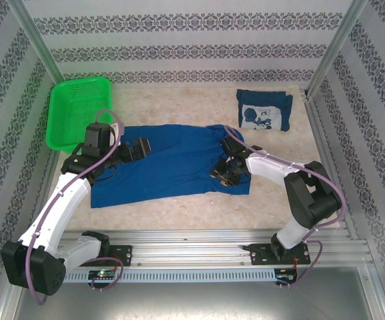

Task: Fold and stack the t-shirts

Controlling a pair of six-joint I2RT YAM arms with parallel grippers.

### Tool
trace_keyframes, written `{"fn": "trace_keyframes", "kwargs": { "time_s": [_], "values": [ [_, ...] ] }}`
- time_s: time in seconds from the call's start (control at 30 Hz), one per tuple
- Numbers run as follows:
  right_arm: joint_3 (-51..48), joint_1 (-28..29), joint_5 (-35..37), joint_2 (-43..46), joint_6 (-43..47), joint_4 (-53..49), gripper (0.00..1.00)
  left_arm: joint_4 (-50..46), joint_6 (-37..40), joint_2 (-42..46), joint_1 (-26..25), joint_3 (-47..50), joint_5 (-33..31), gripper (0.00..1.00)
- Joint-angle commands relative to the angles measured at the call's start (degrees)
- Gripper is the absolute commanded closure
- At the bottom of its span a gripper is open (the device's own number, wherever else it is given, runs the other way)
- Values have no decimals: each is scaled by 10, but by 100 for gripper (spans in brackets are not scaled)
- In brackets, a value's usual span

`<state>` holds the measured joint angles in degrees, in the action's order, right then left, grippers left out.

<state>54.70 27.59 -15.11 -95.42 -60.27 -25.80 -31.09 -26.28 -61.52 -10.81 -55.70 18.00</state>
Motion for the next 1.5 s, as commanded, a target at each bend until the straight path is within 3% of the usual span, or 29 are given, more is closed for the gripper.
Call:
{"fn": "trace_keyframes", "kwargs": {
  "time_s": [0.0, 0.33, 0.57, 0.8, 1.13, 1.33, 1.47],
  "values": [
    [24, 0, 3, -19, -8, -5, 60, -31, 34, 14, -5, -5, -16, 0],
    [77, 0, 24, -12, 16, -42, 87, -47, 77, 50, -6, -1, -21, 0],
    [161, 4, 11, -32, 48, -74, 94, -67, 130, 62, -6, -5, -32, 0],
    [248, 1, 4, -122, 76, -87, 96, -60, 124, 53, -7, 2, -28, 0],
    [352, -5, -9, -230, 114, -96, 88, -66, 113, 53, -11, 21, -39, 0],
    [337, -14, -12, -195, 139, -97, 51, -64, 99, 36, -11, 42, -52, 0],
    [278, -14, 14, -102, 174, -137, 42, -67, 89, 8, -11, 49, -57, 0]
  ]
}}
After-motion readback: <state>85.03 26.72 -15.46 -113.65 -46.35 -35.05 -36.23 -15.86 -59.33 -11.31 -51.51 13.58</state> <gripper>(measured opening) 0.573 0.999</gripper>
